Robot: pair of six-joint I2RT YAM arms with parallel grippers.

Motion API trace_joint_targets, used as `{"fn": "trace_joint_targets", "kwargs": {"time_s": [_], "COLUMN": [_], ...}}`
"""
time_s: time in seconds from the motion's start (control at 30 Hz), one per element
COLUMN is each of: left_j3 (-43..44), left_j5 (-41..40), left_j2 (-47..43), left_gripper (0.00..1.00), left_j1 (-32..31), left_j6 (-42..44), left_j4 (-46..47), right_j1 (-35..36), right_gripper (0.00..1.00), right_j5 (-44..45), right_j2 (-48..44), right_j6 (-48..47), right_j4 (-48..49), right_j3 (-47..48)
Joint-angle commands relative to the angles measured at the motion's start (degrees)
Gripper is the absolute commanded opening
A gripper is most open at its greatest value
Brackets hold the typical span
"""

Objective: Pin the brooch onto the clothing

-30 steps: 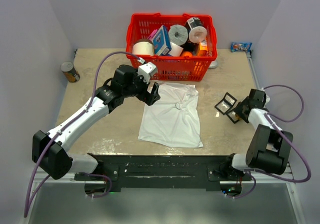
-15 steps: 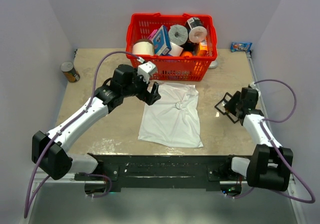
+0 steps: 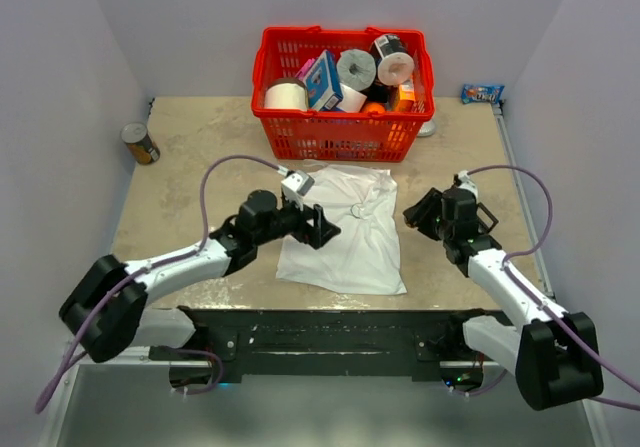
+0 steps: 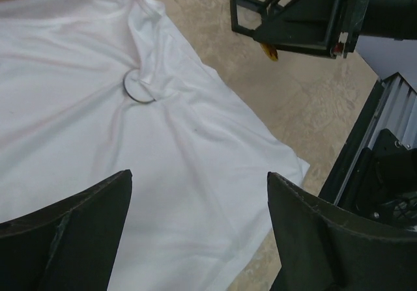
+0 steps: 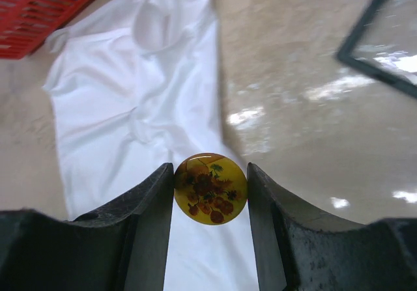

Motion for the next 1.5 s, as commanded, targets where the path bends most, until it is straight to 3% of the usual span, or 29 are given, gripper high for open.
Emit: {"fn": "trace_joint_targets", "kwargs": {"time_s": [0.0, 0.23, 0.43, 0.73, 0.83, 1.23, 1.33, 1.47], "left_j3": [-3.0, -3.2, -1.5, -1.1, -0.6, 1.7, 1.9, 2.3], "left_j5": [-6.3, -3.7, -5.6, -6.5, -7.1, -8.0, -7.0, -5.8], "left_j2": [6.1, 17.0, 21.4, 24.0, 24.7, 26.4, 25.2, 20.4], "left_gripper": [0.88, 0.86, 0.81, 0.74, 0.66, 0.13, 0.0, 0.0], "left_j1": [-4.7, -5.6, -6.0, -6.5, -6.5, -6.6, -6.6, -6.5], "left_j6": [-6.3, -12.8, -13.8, -13.4, -13.7, -14.2, -12.8, -8.4], "left_j4": [23.9, 40.6, 39.7, 38.3, 38.3, 36.1, 34.0, 23.8], "right_j1": [7.8, 19.4, 24.7, 25.8, 26.1, 27.1, 27.2, 27.2], "right_gripper": [0.28, 0.28, 0.28, 0.29, 0.29, 0.32, 0.39, 0.57], "right_j5": [1.1, 2.5, 4.0, 3.2, 3.4, 5.7, 6.6, 8.9], "right_j2": [-0.2, 5.0, 7.5, 10.7, 11.4, 10.9, 9.2, 4.3], "right_j6": [9.7, 14.0, 15.7, 16.4, 16.4, 16.1, 15.6, 13.5], "right_j4": [10.7, 18.1, 20.8, 22.7, 22.7, 20.6, 18.5, 13.2], "right_j3": [-1.3, -0.2, 1.3, 2.6, 2.8, 2.7, 2.8, 4.0]}}
